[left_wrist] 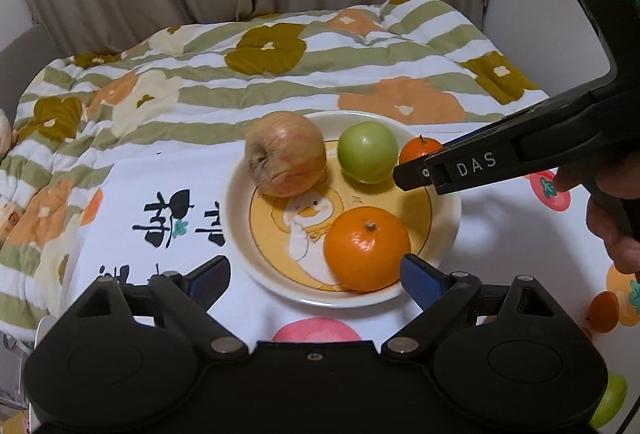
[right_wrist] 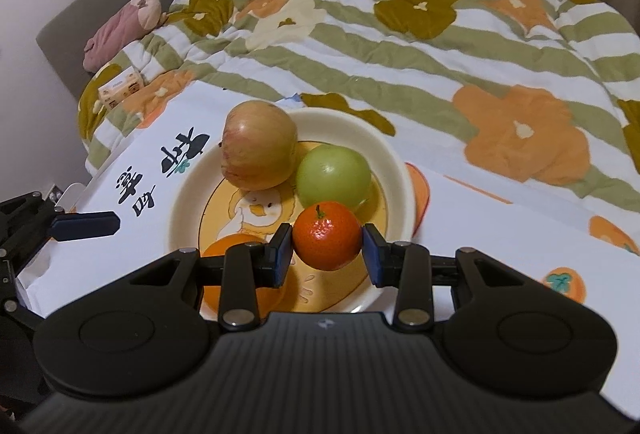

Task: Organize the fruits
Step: 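Lower the orange and mandarin into the duck bowl and open both tools, then withdraw both tools from the bowl toward the remaining fruit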

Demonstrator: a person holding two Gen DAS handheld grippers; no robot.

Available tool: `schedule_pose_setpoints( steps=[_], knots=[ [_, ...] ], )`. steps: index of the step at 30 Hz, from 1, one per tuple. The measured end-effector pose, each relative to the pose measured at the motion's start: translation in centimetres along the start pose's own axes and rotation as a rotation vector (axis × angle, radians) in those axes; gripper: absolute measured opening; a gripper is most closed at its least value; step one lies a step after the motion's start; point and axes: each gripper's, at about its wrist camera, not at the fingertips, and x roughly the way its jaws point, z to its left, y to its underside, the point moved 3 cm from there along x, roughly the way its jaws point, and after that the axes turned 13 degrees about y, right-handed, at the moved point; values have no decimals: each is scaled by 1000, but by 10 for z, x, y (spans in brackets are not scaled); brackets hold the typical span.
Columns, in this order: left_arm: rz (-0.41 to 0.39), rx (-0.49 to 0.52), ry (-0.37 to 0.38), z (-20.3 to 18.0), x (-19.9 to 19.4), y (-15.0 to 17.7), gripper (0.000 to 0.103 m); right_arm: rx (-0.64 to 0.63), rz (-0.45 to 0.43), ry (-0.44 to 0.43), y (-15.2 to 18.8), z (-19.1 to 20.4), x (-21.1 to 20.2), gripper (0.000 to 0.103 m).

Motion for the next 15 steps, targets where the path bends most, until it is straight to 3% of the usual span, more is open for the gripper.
schedule_pose_setpoints(
  steps=[9, 10, 12, 13, 15],
  knots=[
    [4, -16, -13, 5, -1, 9, 94, -11, 21, -12, 4, 5, 12, 55],
    [4, -17, -13, 5, -1, 10, 94, -12, 8, -6, 4, 5, 11, 60],
    [4, -18, -14, 6, -2, 11, 94, -28, -7, 1, 4, 7, 8, 93],
    [4, -19, -15, 5, -2, 11, 94, -32, -23, 7, 5, 8, 6, 100],
    [2, -20, -18, 6, -4, 13, 94, -27, -35, -2, 6, 8, 3, 103]
  ],
)
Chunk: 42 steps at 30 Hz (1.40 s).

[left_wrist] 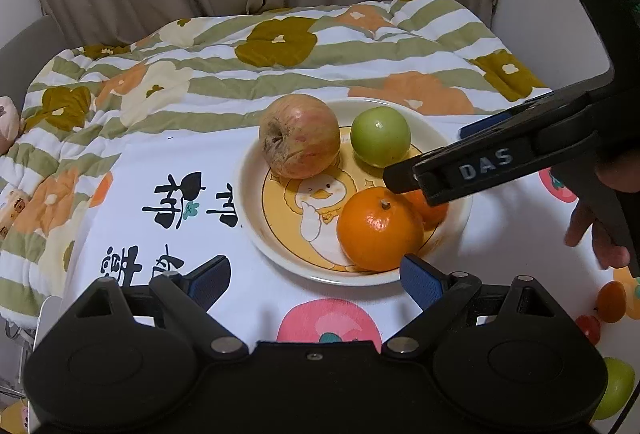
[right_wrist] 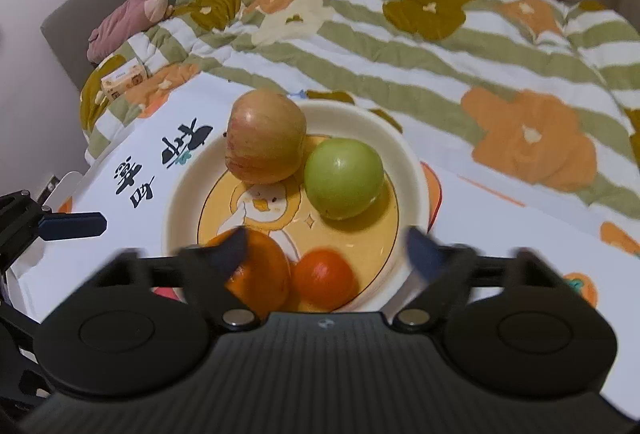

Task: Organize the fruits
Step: 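Withdraw both tools from the bowl toward the remaining fruit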

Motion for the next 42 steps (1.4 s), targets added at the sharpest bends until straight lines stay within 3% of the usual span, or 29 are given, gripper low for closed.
schedule_pose_setpoints(
  steps=[8, 15, 22, 42],
  knots=[
    [-23, -4, 15, 4, -13, 3, 94, 20, -25, 34, 5, -2, -22, 103],
    [-80, 23, 36, 9, -45, 2, 95, 58, -58, 86, 9, 6, -63, 103],
    [-142, 46, 56, 12, -81, 6, 101, 113, -95, 163, 20, 17, -112, 103],
    [-217, 165, 142, 12, -153, 34, 102, 364, -154, 410, 101, 34, -228, 103]
  ],
)
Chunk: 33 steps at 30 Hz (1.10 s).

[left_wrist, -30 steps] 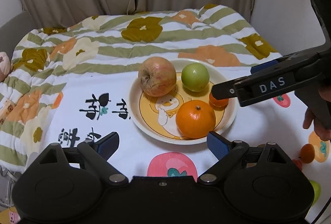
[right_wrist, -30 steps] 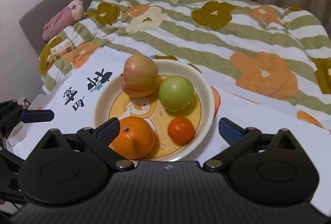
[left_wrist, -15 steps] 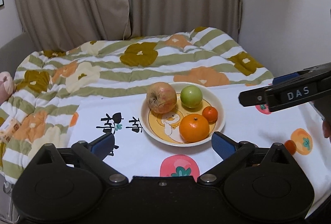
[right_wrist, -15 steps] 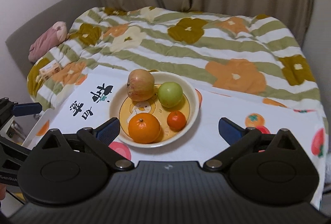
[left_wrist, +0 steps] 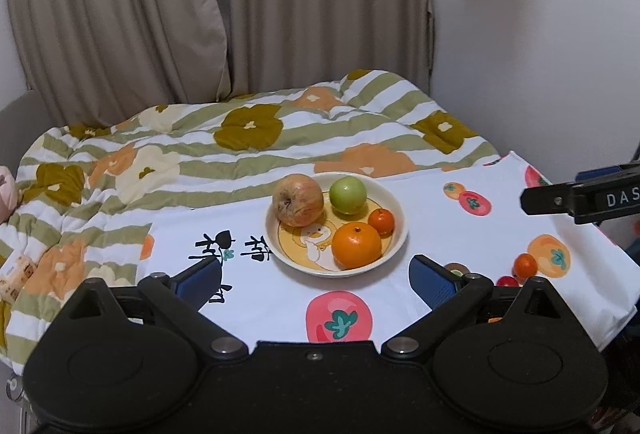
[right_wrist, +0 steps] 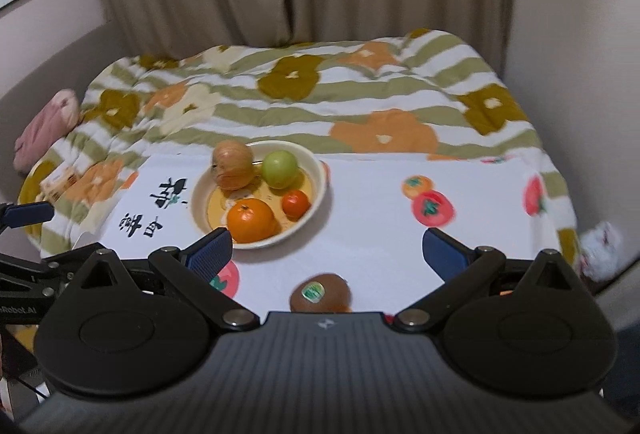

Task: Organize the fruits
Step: 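Withdraw both tools from the bowl toward the remaining fruit, then grasp a second orange with the left tool while the right tool grasps a green apple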

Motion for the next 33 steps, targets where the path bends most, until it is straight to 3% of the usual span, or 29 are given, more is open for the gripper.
schedule_pose_setpoints(
  steps=[7, 13, 27, 33],
  knots=[
    [15, 67, 76, -21, -1, 5, 102, 82, 19, 68, 27, -28, -17, 103],
    [44, 105, 158, -51, 15, 15, 102, 73, 35, 101, 52, -49, -15, 103],
    [168, 205, 292, -127, 91, 51, 98, 74, 132, 11, 94, -82, 41, 103],
    [228, 238, 311, -142, 124, 67, 89, 74, 163, -36, 101, -81, 62, 103]
  ],
)
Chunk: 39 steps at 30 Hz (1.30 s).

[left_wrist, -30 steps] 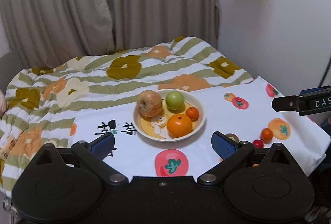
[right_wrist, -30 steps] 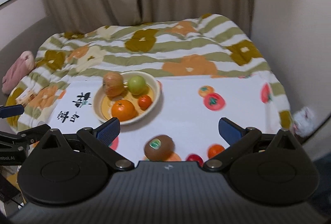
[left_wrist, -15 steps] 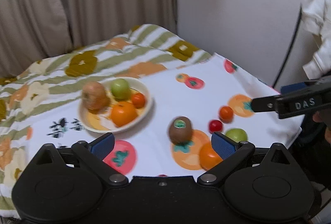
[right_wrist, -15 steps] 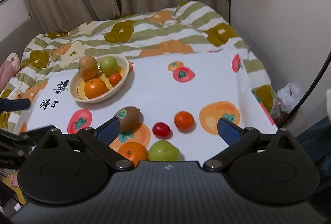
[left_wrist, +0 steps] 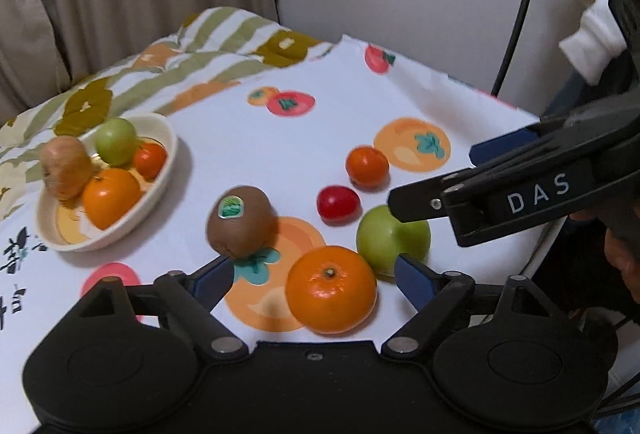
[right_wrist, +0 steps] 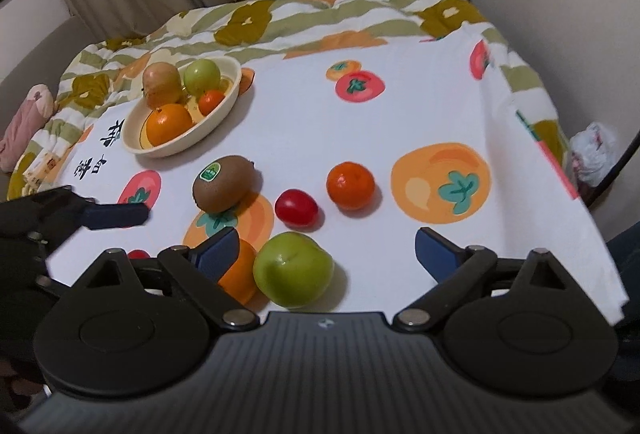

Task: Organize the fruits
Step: 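Grasp a second orange with the left tool while the right tool grasps a green apple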

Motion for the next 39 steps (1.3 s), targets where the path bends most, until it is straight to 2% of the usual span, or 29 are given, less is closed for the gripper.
schedule_pose_setpoints(
  steps=[3, 5, 8, 13, 19, 21, 30, 39],
  knots=[
    [10, 7, 0, 0, 10, 1, 87, -10, 16, -13, 3, 2, 9, 103],
    [27, 5, 6, 1, 17, 2, 78, -7, 30, -29, 5, 3, 14, 103],
    [46, 9, 11, 3, 24, 5, 75, -14, 51, -44, 7, 5, 20, 96],
    [72, 20, 34, 1, 30, 9, 65, -12, 59, -47, 10, 5, 24, 95],
    [68, 21, 39, 0, 29, 12, 64, 4, 64, -58, 10, 4, 25, 93],
    [66, 26, 38, -1, 29, 13, 64, 4, 66, -64, 11, 5, 25, 89],
    [63, -1, 5, 6, 18, 21, 64, 0, 75, -87, 14, 16, 26, 82],
    [56, -26, -19, 14, 7, 30, 64, 4, 77, -84, 17, 25, 31, 78]
  ],
)
